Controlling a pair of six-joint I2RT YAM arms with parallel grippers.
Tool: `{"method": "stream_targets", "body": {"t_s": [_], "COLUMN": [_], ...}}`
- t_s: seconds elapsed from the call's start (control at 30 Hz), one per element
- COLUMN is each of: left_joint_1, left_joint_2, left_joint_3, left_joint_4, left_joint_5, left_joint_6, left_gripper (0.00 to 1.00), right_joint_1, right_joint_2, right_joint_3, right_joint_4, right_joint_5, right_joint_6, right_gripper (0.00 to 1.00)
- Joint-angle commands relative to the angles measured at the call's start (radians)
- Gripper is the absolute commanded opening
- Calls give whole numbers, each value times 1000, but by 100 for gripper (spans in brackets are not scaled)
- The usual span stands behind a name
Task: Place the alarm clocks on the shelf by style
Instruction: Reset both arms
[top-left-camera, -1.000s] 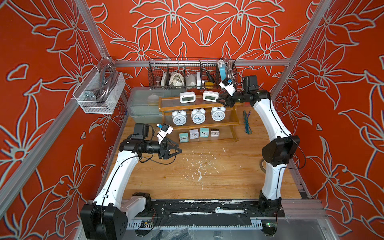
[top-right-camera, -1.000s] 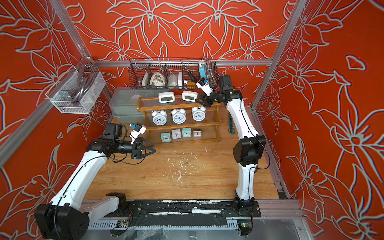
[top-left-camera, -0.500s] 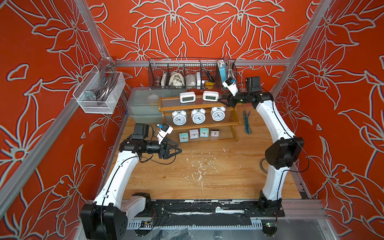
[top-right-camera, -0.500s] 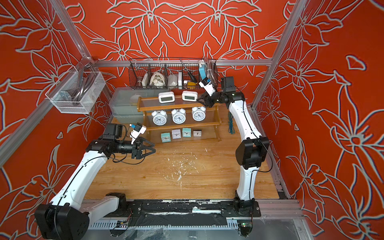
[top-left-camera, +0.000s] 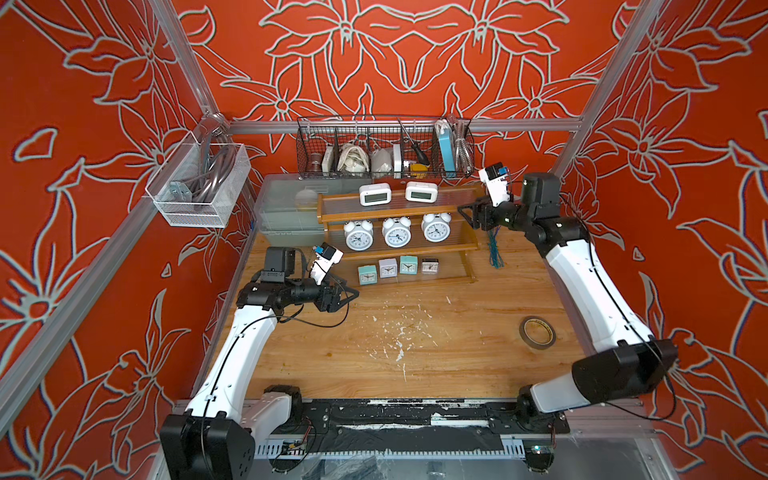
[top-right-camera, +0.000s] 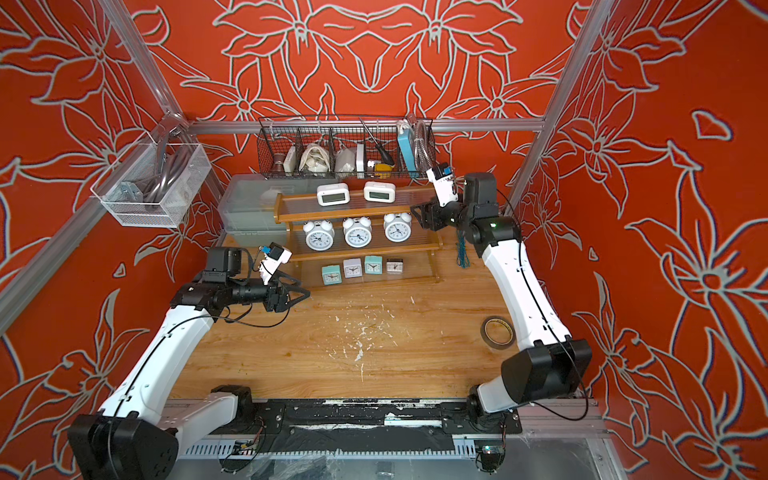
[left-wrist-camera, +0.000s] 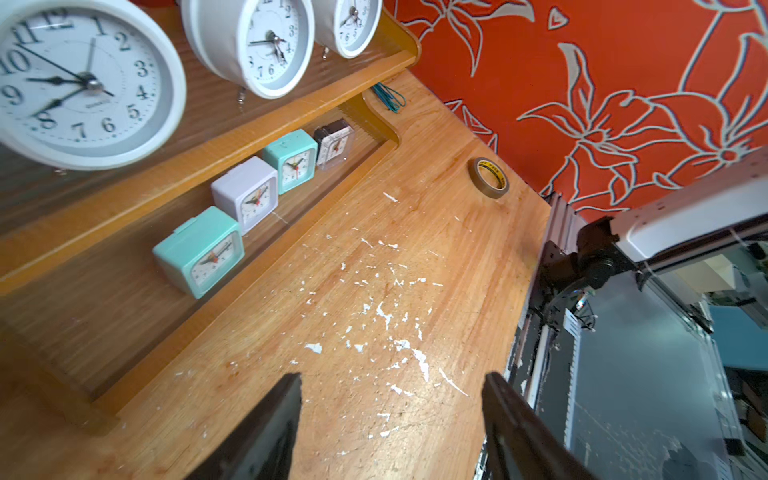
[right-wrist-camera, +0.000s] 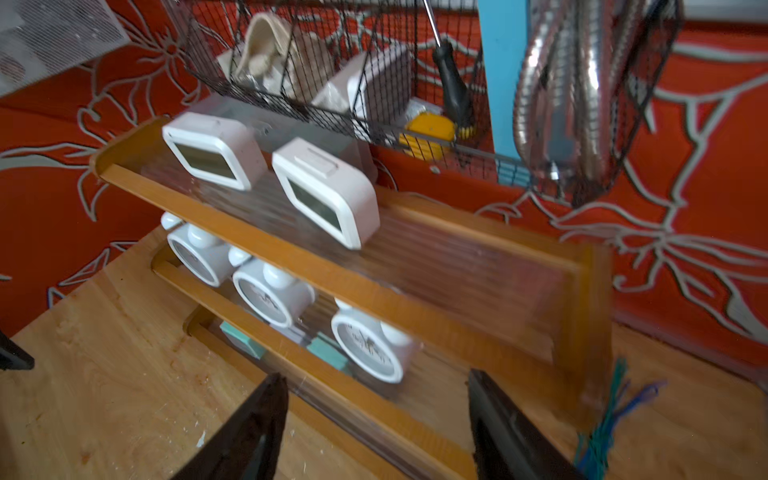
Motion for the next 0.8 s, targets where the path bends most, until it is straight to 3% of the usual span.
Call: {"method": "stream_targets", "body": {"t_s": [0.0,0.27,0.43,0.47,0.77], "left_joint_1": [9,22,41,44,55], "left_joint_2": [-17,-17,-31,-35,-31], "left_joint_3": [-25,-86,-168,-198,-457], "left_joint_4": [45,174,320,365,778], "left_joint_5": [-86,-258,-365,-389,-545], "left_joint_6": [-31,-107,-147,-150,-177], "left_gripper": [72,80,89,98,99], "right_joint_1": [-3,-7,-18,-20,-32], "right_joint_2": [-91,-319,-334,-332,-264], "right_joint_3": [-129,-547,-713,-741,-941], "right_joint_4": [23,181,302,327,586], "right_joint_5": [208,493,612,627,677], "right_joint_6": [74,112,129,130,56], "right_gripper": [81,99,100,100,100]}}
